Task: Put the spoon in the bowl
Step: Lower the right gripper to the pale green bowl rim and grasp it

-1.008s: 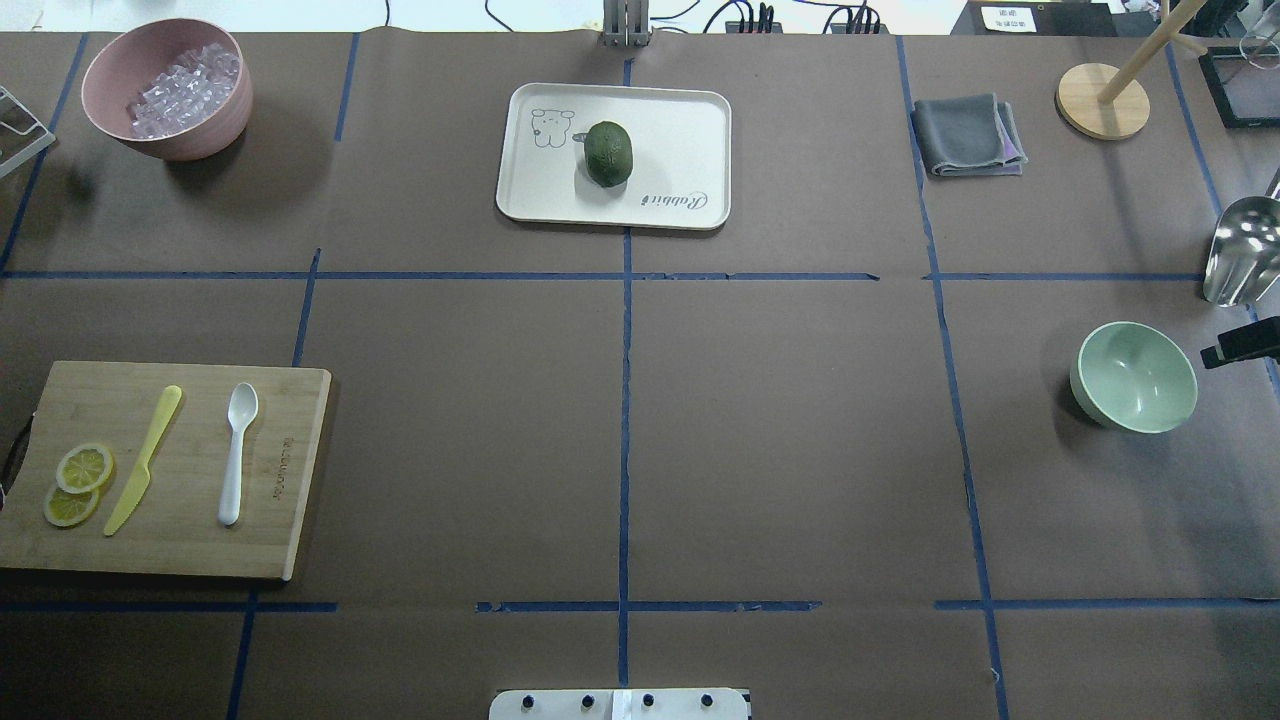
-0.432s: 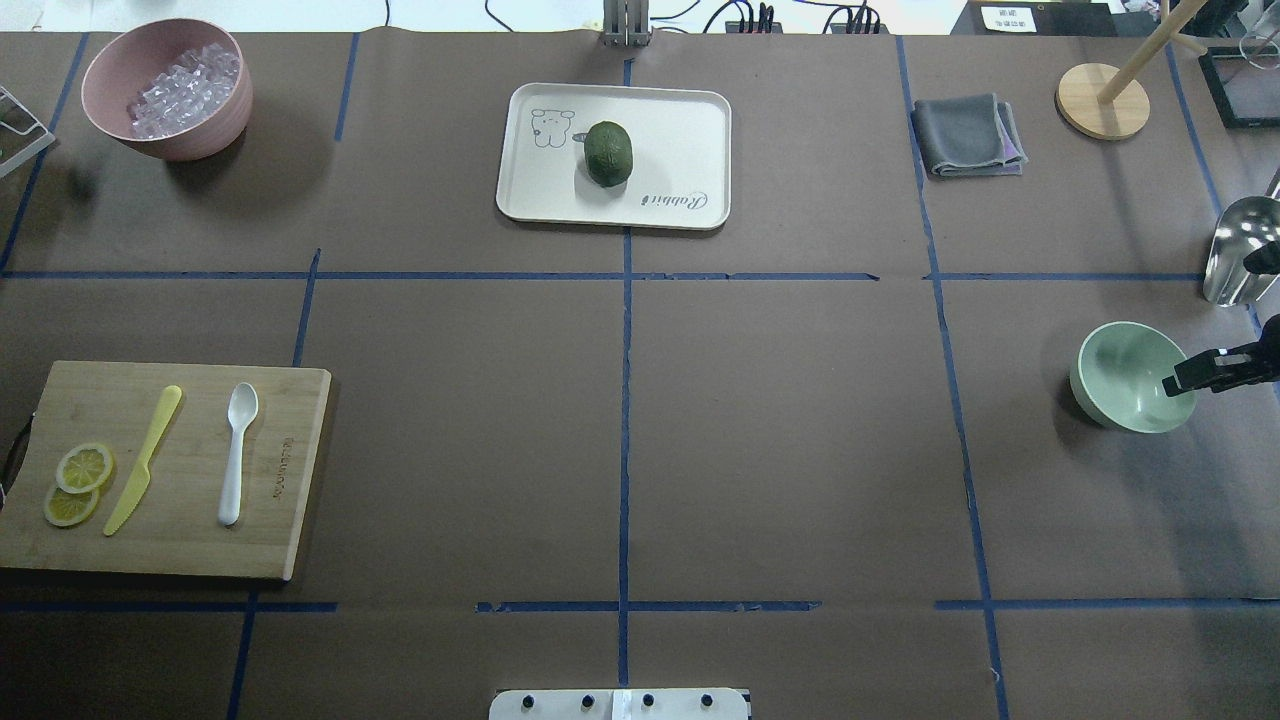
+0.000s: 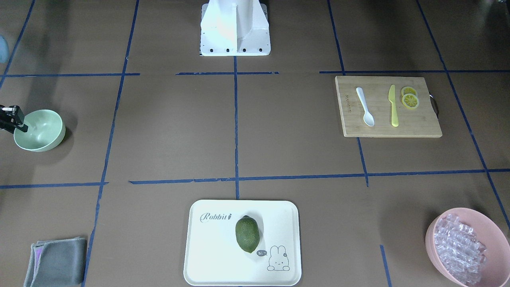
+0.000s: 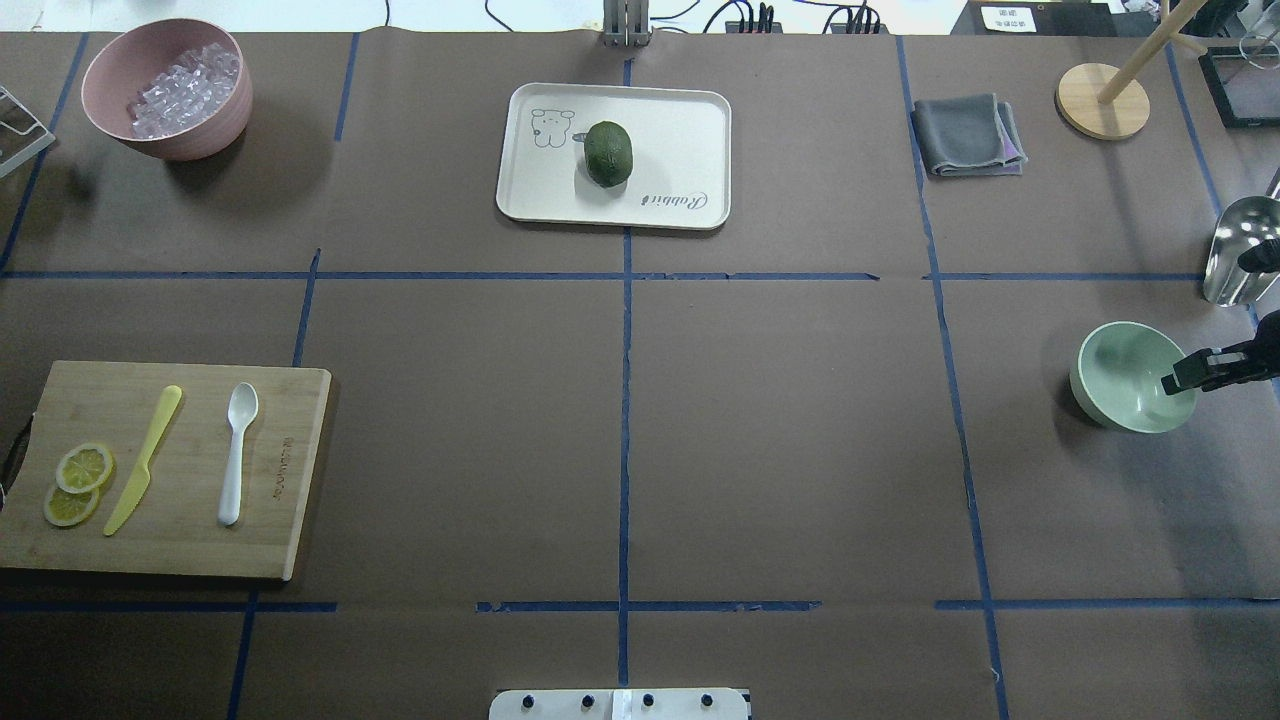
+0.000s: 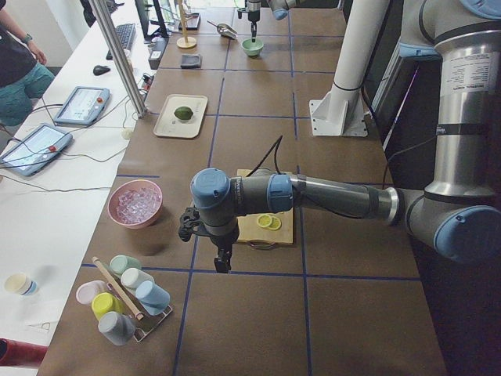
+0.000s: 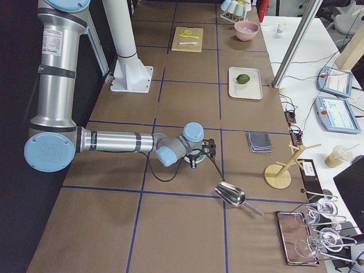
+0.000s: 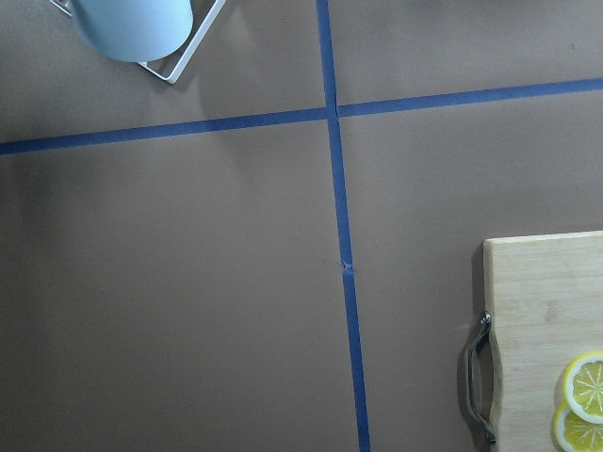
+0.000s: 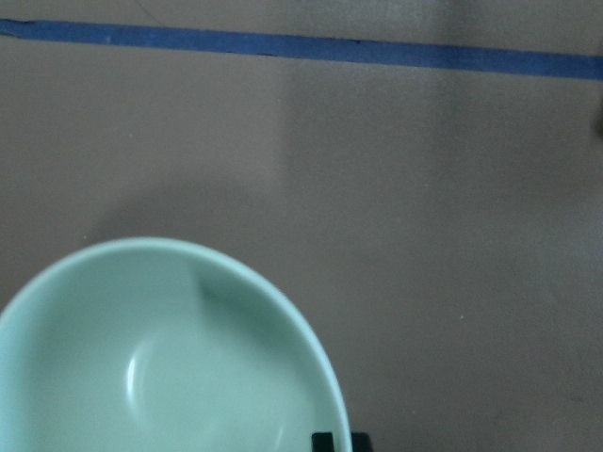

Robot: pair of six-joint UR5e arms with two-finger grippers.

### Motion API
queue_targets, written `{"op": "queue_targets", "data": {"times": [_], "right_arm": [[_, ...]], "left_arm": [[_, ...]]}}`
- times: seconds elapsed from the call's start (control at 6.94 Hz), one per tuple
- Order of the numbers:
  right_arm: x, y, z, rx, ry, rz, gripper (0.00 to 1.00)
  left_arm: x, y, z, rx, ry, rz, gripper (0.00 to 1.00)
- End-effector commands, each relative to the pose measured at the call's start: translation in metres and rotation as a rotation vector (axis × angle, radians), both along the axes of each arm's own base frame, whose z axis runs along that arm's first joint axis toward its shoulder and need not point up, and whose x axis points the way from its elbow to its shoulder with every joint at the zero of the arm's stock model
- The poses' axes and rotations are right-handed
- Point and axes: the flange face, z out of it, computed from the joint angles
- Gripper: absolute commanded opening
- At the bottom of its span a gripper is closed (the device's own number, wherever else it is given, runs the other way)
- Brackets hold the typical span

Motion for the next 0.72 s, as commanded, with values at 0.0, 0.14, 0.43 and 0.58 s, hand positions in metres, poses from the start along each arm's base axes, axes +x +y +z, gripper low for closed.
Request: {"op": "queue_targets", "data": {"times": [0.0, 0.14, 0.43, 0.58], "right_arm": [[-0.005, -0.007, -0.042, 0.011, -0.04, 0.019, 0.0], [-0.022, -0.028, -0.093, -0.048, -0.063, 0.079, 0.0], [-0.089, -0.052, -0.2, -0.137, -0.094, 0.11, 0.0], [-0.14, -0.051, -0.25, -0.174, -0.082, 0.138, 0.0]], "left_arm": [[0.0, 0.001, -0.002, 0.004, 0.0, 0.0, 1.0], [0.0, 0.001, -0.001, 0.002, 0.0, 0.0, 1.0], [0.0, 0.001, -0.003, 0.005, 0.0, 0.0, 1.0], [0.0, 0.001, -0.003, 0.005, 0.0, 0.0, 1.0]]}}
